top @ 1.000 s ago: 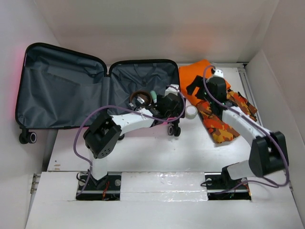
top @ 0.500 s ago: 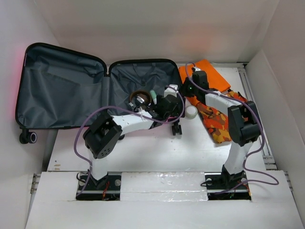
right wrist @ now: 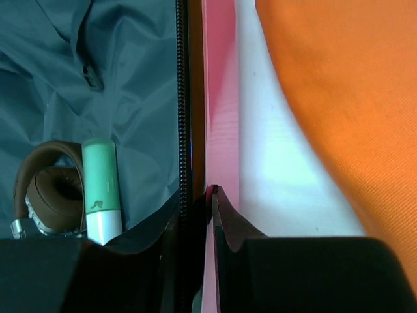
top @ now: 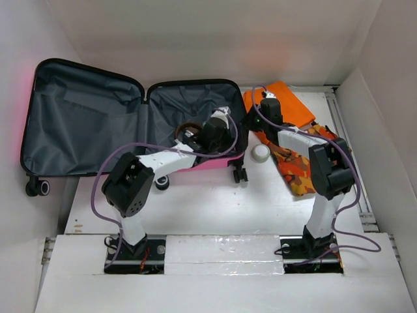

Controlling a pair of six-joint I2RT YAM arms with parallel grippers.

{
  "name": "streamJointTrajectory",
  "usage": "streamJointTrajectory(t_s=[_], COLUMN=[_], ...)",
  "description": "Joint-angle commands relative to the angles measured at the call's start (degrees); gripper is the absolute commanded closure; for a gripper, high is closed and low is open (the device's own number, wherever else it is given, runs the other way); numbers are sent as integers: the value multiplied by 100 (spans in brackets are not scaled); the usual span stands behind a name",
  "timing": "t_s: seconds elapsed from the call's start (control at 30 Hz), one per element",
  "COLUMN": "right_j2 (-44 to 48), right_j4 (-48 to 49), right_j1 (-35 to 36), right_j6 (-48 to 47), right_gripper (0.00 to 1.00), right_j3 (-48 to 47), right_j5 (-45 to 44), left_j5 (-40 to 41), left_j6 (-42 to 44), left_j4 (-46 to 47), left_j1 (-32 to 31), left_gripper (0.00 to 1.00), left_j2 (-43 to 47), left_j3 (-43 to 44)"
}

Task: Pack the luggage

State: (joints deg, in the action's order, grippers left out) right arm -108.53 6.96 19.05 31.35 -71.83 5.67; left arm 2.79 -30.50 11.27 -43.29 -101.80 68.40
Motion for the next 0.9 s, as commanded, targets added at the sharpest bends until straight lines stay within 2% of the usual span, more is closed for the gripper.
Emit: streamJointTrajectory(t_s=[0.0,0.17,0.33,0.5,0.53,0.6,0.63,0.77,0.83,0.87], right_j2=[-187,-186,-186,-133,-81,-81,-81,-133,-185,-186], right_j4=[121,121,174,227,288,288,288,349,350,350], right_j1=[117,231,231,292,353,424,476,477,529,530], right_j6=[-199,-200,-200,-200,-200,-252,-253,-253,-253,-253], right_gripper=[100,100,100,100,100,100,100,100,100,100], right_j3=[407,521,635,635,635,574,522,521,521,521], right_j5=[269,215,215,268,268,268,268,382,382,382], left_j5=[2120,2331,2140,2481,2612,3068,3287,4097,4694,4879], left_j6=[-115,96,1,-403,-491,-841,-957,-1923,-2388,-2947], left_j4=[411,103,227,-176,-265,-589,-991,-2538,-3311,-4159], left_j1=[1710,1710,1710,1657,1657,1526,1464,1464,1524,1621], left_gripper=[1,1,1,1,1,2,2,2,3,3], left_j2=[1241,785,907,2109,2355,3146,3427,4904,5634,5827], left_j3=[647,1500,1141,123,-384,-844,-1264,-1960,-2015,-2015])
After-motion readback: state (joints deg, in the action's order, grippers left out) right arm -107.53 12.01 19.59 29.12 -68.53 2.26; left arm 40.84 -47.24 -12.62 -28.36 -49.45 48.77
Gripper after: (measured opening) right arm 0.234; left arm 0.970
